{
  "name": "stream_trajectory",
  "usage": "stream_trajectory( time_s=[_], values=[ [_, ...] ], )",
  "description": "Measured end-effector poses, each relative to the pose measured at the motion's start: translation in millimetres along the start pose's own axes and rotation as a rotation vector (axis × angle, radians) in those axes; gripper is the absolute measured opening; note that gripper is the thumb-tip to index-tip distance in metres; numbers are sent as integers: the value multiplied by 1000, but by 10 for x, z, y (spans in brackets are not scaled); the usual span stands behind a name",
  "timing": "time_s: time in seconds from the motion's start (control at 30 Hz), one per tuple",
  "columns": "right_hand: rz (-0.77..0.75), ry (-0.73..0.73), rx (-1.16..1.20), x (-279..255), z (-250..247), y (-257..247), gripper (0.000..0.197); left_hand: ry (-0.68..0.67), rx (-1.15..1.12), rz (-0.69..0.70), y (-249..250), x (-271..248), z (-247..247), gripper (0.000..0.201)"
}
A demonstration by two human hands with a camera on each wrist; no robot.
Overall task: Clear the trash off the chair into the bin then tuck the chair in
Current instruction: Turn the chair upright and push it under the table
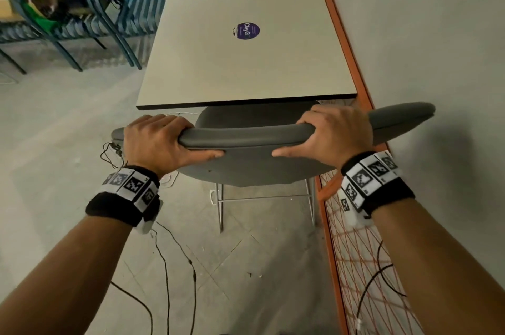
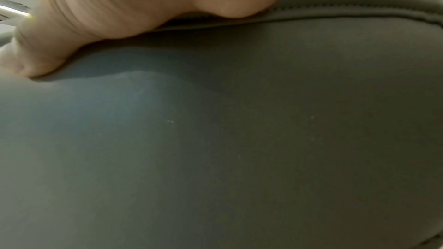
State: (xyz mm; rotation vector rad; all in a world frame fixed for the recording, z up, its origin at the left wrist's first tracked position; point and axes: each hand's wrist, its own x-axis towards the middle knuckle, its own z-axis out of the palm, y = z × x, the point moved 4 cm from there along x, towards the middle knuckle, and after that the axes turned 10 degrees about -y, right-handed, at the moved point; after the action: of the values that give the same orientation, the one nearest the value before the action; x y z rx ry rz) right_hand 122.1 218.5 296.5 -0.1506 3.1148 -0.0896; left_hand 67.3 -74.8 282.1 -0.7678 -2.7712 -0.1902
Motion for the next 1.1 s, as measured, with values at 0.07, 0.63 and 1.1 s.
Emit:
stream_trajectory(
  time_s=[0.07,0.63,1.1],
  values=[
    [2,3,9,225,-6,50,87,15,12,5,-73,205,41,73],
    [6,24,8,1186,-9,280,86,162,43,17,-448,1013,293,75],
    [360,-20,33,656,24,-122,77,-97,18,78,-475,831,138,76]
  ],
)
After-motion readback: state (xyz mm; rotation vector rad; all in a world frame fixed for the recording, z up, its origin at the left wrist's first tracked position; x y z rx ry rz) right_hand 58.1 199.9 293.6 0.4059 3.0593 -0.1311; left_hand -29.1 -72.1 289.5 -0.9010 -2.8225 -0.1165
